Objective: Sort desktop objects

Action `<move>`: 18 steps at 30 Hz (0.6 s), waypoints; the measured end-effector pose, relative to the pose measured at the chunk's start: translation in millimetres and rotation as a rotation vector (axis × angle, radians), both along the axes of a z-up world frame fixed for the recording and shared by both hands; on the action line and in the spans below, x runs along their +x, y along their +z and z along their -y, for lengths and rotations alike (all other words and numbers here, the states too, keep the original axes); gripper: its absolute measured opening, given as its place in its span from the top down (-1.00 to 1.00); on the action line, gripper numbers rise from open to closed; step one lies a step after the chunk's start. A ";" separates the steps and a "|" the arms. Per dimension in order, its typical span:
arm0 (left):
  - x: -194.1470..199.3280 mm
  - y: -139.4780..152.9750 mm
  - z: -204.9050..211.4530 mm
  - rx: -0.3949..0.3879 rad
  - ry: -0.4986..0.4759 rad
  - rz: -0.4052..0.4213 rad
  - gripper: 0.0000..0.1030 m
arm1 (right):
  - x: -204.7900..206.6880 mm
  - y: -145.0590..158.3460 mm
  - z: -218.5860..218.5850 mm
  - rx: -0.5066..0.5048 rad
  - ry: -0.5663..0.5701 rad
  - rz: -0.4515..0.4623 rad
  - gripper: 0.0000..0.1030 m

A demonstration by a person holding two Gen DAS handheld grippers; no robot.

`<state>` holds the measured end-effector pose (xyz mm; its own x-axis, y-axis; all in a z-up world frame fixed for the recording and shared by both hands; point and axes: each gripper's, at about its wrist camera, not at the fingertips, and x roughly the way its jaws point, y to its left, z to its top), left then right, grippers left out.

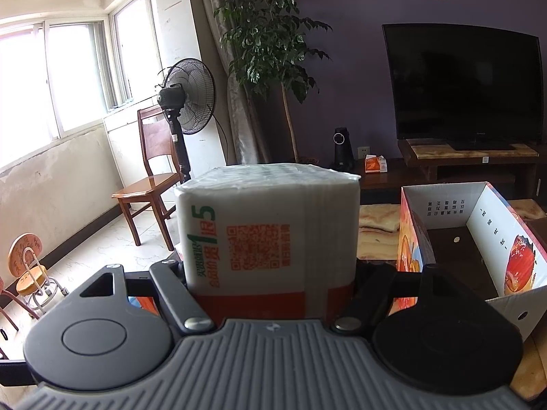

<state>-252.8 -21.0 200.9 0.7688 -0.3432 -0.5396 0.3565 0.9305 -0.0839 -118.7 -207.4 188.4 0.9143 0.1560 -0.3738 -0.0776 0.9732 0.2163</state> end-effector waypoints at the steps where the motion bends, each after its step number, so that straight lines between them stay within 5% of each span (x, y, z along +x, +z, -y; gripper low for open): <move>1: -0.3 0.1 0.0 -0.001 -0.001 0.000 -0.88 | -0.1 -0.3 0.8 0.001 0.001 0.000 -0.49; 18: 1.8 -3.7 1.6 -0.002 -0.008 -0.006 -0.88 | -0.4 -0.5 -0.4 0.000 0.004 -0.005 -0.49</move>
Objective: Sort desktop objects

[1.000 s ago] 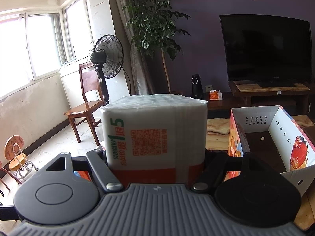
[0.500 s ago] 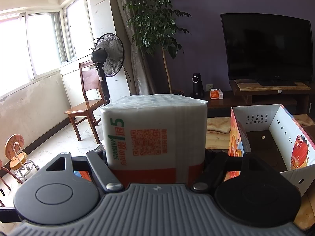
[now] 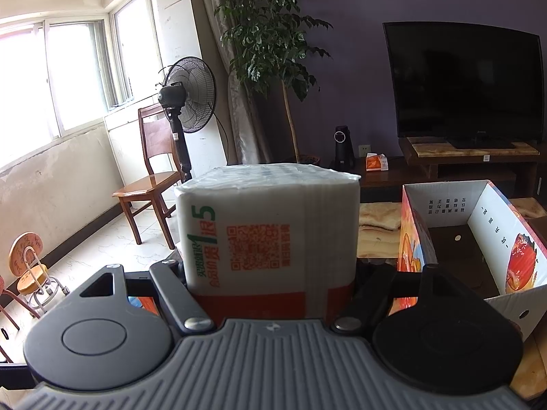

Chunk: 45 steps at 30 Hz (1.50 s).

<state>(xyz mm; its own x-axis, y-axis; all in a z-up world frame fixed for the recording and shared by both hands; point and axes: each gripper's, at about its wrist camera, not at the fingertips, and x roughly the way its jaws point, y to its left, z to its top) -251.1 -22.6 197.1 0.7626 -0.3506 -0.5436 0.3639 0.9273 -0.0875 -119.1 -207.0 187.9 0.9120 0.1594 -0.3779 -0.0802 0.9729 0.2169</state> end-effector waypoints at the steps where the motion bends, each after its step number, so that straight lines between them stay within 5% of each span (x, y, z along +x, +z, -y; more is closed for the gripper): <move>1: 0.1 -0.2 0.1 0.000 -0.001 0.000 -0.88 | -0.3 0.0 -0.5 0.000 0.000 0.000 -0.49; 20: -1.2 -5.6 4.6 0.008 -0.013 0.009 -0.88 | 1.1 0.6 -5.9 0.002 0.004 -0.009 -0.49; 28: 10.0 -31.2 -7.6 0.035 0.041 0.188 -0.88 | 0.7 -0.5 -6.6 0.001 0.000 -0.004 -0.49; 34: 34.2 -71.9 -24.1 0.044 0.024 0.193 -0.88 | 0.2 -1.4 -6.4 0.001 -0.004 0.002 -0.49; 40: 33.4 -80.4 -39.6 -0.064 0.004 0.283 -0.86 | 0.2 -2.4 -6.1 0.002 -0.006 0.002 -0.49; 45: 26.5 -80.4 -36.1 -0.067 -0.035 0.340 -0.86 | -0.7 -4.2 -5.5 0.007 -0.005 0.001 -0.49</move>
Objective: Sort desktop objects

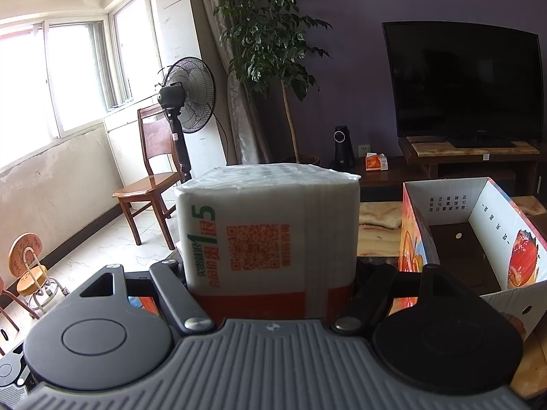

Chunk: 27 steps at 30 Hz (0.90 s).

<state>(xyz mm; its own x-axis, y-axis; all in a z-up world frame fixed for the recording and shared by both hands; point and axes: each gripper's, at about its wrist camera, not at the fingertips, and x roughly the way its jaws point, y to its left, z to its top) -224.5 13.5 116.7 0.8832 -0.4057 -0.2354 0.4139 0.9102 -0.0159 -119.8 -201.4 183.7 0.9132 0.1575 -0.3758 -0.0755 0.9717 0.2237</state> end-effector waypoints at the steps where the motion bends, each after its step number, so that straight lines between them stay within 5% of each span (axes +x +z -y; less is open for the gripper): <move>1: -0.9 -0.3 0.9 0.002 -0.008 0.007 -0.86 | -0.1 -0.2 0.5 0.001 0.000 0.000 -0.49; 4: -0.6 -2.2 5.5 0.014 0.000 0.010 -0.99 | -0.7 -0.3 1.4 0.004 -0.002 0.002 -0.49; 12: 11.3 -6.4 -2.6 -0.054 0.089 -0.043 -0.98 | -5.4 -0.8 1.7 0.011 0.002 0.013 -0.49; 27: 14.5 -8.7 -1.8 -0.038 0.086 -0.077 -0.98 | -16.0 -1.2 -0.5 0.036 0.014 0.029 -0.49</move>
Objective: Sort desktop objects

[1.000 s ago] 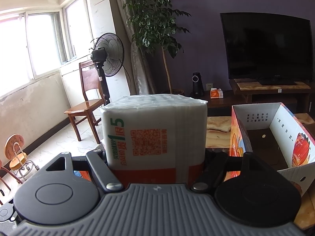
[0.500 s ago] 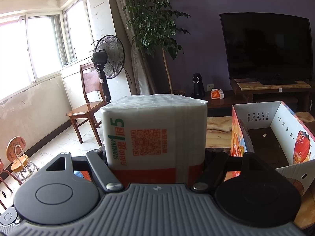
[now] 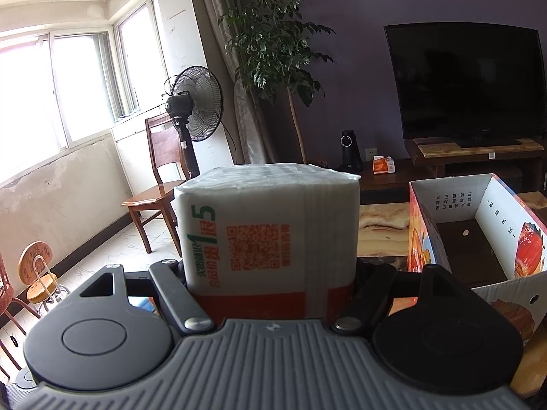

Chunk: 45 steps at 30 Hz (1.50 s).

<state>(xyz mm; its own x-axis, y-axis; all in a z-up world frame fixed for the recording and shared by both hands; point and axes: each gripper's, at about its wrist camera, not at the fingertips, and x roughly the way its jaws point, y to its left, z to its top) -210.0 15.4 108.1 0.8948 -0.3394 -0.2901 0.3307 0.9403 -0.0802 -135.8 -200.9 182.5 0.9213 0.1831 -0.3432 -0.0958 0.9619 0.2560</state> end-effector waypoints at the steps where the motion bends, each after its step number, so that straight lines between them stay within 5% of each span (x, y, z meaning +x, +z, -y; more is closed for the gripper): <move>1: 0.1 -0.3 -0.1 0.001 0.000 -0.001 -0.98 | -0.1 0.0 -0.1 0.001 0.000 -0.001 -0.49; 45: -2.9 -1.0 5.4 0.033 -0.012 -0.007 -0.98 | -7.3 -5.0 -5.0 0.018 0.019 -0.022 -0.50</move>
<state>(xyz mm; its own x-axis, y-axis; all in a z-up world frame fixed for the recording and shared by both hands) -212.9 10.0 107.0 0.8886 -0.3405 -0.3074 0.3417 0.9384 -0.0515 -143.0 -196.0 177.5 0.9097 0.2072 -0.3599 -0.1083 0.9550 0.2760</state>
